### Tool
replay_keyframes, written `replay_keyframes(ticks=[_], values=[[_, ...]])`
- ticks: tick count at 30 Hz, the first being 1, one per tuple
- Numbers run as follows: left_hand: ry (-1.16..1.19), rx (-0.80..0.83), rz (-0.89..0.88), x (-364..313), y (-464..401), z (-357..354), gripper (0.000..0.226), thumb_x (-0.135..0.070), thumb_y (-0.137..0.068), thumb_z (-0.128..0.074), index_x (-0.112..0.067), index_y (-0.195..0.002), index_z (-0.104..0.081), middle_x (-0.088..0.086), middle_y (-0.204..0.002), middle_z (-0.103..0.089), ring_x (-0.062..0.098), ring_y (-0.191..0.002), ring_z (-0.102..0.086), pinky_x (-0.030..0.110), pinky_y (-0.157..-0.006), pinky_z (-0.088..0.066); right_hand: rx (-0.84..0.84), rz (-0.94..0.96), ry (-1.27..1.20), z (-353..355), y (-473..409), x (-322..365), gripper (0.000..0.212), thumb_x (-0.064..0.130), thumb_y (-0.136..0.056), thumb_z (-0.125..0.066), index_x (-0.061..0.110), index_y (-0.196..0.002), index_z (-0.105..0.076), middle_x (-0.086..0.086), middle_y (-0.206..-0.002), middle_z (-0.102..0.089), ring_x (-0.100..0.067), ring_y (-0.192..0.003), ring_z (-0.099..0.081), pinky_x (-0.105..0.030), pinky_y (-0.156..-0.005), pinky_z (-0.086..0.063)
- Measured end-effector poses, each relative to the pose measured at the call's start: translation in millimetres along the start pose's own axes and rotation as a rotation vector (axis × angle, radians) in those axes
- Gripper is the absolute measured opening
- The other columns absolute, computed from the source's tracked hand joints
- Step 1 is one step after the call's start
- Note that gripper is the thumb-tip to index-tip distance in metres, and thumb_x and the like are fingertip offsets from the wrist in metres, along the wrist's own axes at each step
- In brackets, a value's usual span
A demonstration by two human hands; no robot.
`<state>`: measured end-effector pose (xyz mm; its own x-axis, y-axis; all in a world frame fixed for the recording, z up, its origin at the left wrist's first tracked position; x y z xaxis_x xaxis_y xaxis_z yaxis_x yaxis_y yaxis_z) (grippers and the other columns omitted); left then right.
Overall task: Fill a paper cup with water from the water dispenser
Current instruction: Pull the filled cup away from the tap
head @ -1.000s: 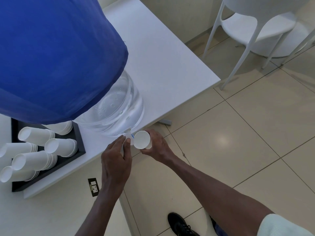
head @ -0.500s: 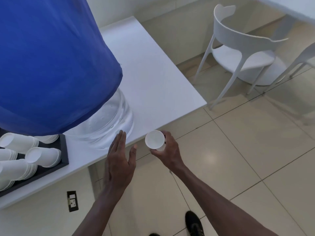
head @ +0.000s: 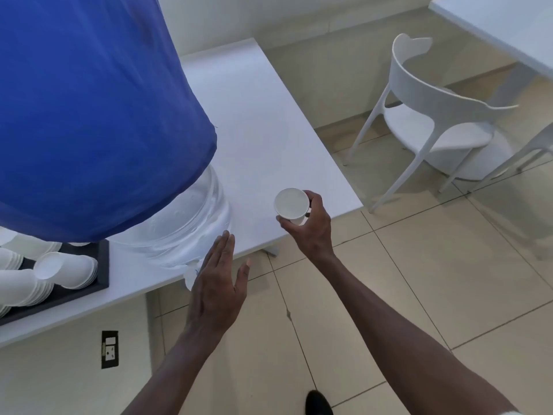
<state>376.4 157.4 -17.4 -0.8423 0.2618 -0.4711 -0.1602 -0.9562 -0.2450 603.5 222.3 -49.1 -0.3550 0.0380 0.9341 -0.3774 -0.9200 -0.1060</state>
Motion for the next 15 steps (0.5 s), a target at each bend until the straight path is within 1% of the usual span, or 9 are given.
replay_keyframes(ticks=[5, 11, 15], values=[[-0.014, 0.013, 0.01, -3.5, -1.9, 1.8, 0.059, -0.04, -0.094, -0.046, -0.015, -0.146, -0.035, 0.004, -0.152, -0.043, 0.012, -0.143, -0.033, 0.033, -0.107, -0.04, 0.01, -0.002, 0.005, -3.8, -20.4, -4.2, 0.072, 0.034, -0.067, -0.087, 0.019, -0.125, -0.047, 0.006, -0.117, -0.059, -0.017, -0.103, -0.056, -0.038, -0.088, -0.053], [-0.019, 0.02, 0.032, -0.9, -1.2, 1.5, 0.058, -0.035, -0.094, -0.052, -0.014, -0.146, -0.036, 0.004, -0.153, -0.041, 0.015, -0.143, -0.034, 0.034, -0.108, -0.039, 0.018, -0.015, 0.015, -10.2, -38.2, -12.6, 0.073, 0.034, -0.069, -0.087, 0.018, -0.127, -0.046, 0.003, -0.119, -0.06, -0.018, -0.103, -0.055, -0.034, -0.086, -0.052], [-0.015, 0.023, 0.045, 0.5, 1.3, 0.2, 0.058, -0.034, -0.093, -0.054, -0.014, -0.145, -0.037, 0.003, -0.153, -0.041, 0.014, -0.143, -0.034, 0.034, -0.106, -0.041, 0.03, -0.025, 0.02, -14.2, -44.4, -19.0, 0.073, 0.033, -0.069, -0.087, 0.018, -0.128, -0.046, 0.006, -0.116, -0.058, -0.017, -0.101, -0.055, -0.03, -0.083, -0.049]])
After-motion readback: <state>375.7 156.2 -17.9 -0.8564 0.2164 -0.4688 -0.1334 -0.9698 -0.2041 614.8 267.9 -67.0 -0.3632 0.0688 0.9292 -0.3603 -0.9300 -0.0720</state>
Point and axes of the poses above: each hand's wrist, its own y-axis away from the middle knuckle, its own z-axis out of the back of the hand, x = y × z, the point moved 7 cm from there along -y, towards the middle knuckle
